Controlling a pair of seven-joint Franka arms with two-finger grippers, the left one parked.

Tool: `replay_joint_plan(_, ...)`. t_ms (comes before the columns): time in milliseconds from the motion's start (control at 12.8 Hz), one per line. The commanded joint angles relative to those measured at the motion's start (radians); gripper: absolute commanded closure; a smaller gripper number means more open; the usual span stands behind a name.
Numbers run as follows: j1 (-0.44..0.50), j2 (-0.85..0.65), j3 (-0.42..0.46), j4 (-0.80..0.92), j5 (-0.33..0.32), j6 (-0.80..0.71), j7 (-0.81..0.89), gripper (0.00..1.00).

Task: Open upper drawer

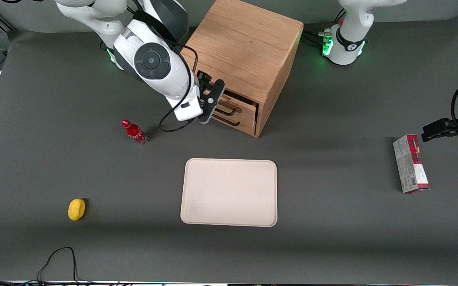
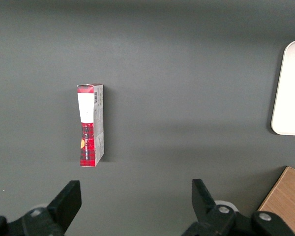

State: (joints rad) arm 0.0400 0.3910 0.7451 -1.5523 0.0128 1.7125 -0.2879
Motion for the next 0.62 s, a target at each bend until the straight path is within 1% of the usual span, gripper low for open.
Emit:
replay_joint_plan(0, 0.000, 0.046, 0.008, 0.018, -0.036, 0.024, -0.025, 0.00)
replay_joint_plan(234, 0.004, 0.055, 0.008, 0.009, -0.044, 0.056, -0.025, 0.00)
replay_joint_plan(312, 0.004, 0.068, 0.008, 0.009, -0.054, 0.056, -0.025, 0.00)
replay_joint_plan(390, 0.004, 0.072, 0.008, 0.011, -0.083, 0.056, -0.025, 0.00)
replay_joint_plan(545, 0.006, 0.092, 0.008, 0.009, -0.102, 0.079, -0.025, 0.00)
